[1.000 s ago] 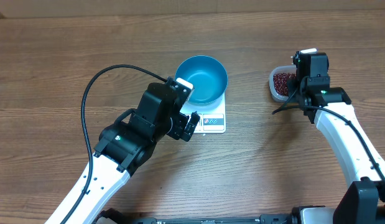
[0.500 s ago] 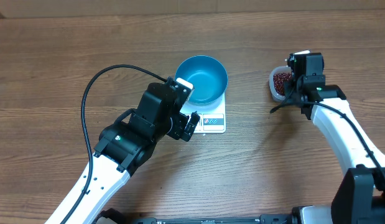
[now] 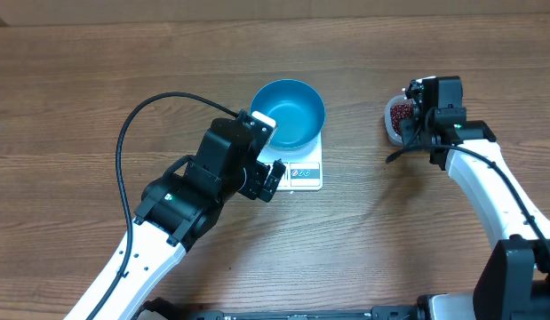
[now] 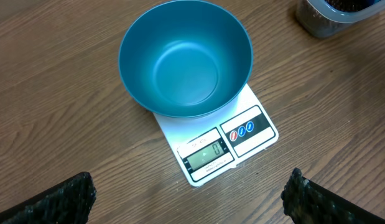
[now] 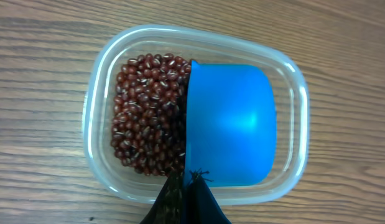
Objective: Scoop item into bowl and weigh 150g on scale
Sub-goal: 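Dip the blue scoop into the red beans with the right gripper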
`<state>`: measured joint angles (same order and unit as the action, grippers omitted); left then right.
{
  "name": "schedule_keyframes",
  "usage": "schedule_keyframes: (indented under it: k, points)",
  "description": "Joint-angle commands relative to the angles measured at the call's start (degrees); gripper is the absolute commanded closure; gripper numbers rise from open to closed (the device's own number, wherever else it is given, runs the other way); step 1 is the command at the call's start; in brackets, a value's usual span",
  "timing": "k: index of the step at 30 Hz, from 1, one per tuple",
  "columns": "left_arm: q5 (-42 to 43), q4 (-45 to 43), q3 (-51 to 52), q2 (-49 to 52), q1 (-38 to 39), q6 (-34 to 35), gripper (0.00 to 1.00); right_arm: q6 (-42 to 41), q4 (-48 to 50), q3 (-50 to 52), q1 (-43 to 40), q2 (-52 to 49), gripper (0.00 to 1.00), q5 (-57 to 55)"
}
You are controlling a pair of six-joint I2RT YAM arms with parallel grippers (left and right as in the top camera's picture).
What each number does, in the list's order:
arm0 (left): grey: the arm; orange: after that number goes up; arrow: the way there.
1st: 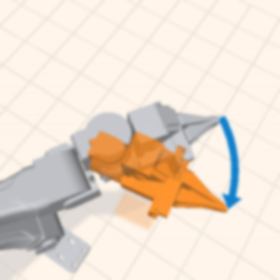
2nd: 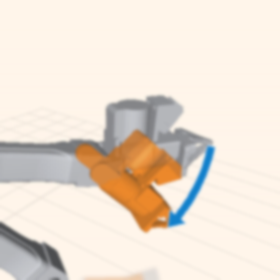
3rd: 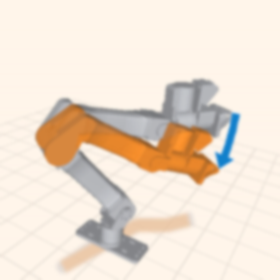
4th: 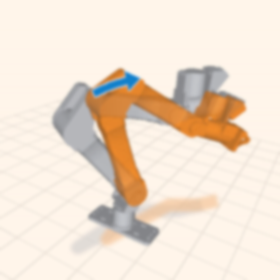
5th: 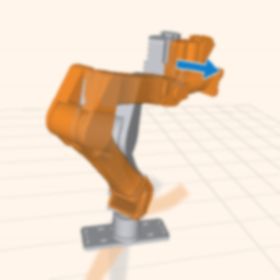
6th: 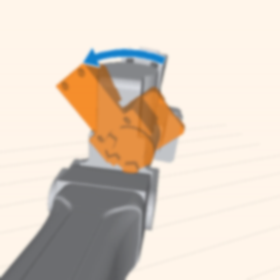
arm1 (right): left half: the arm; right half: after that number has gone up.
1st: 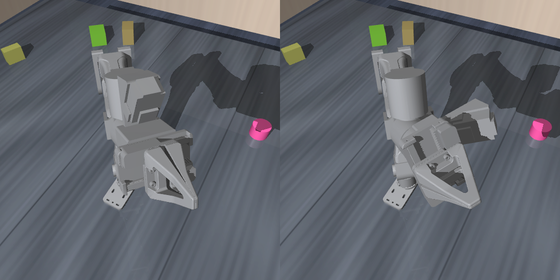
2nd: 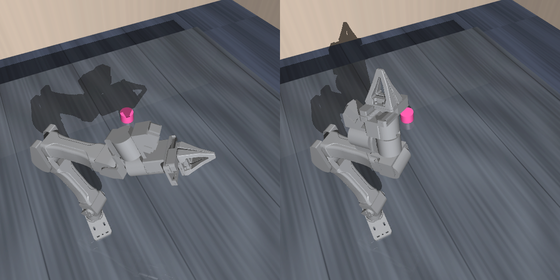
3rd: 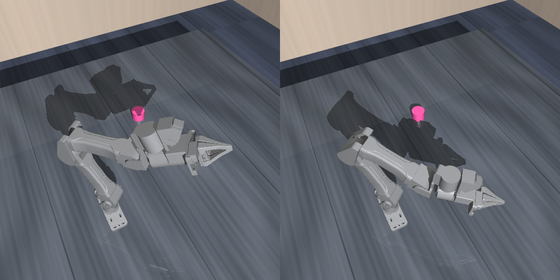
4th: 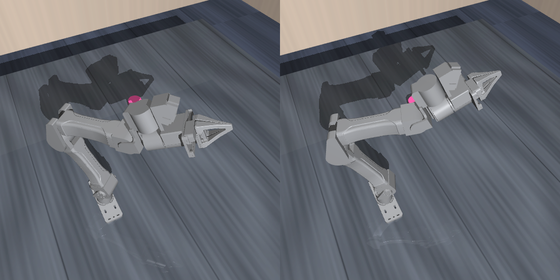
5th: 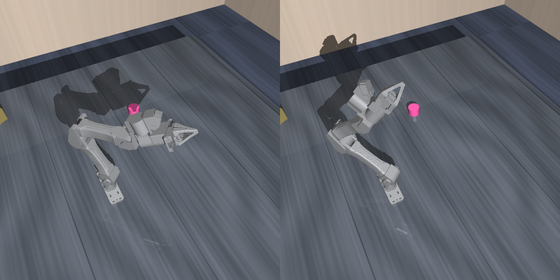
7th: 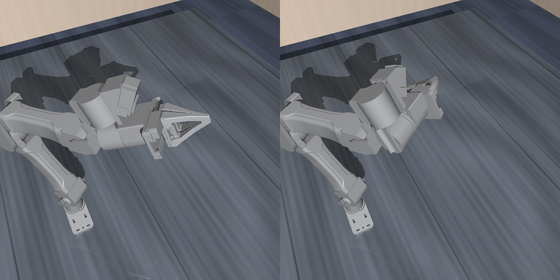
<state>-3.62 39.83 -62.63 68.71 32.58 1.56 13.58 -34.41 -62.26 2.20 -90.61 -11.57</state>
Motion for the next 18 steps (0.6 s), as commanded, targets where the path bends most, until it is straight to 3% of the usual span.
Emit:
schedule_keyframes:
  k: [1,18]
  points:
    - [0.1,-0.2,-1.7,0.2,-0.2,0.1,0.00,-2.5,-0.7,-1.6,-1.3,-0.5,0.96,8.4]
    - [0.1,0.4,-1.7,0.2,-0.2,0.2,0.01,-4.8,-3.9,-1.6,-16.0,-0.5,0.96,37.2]
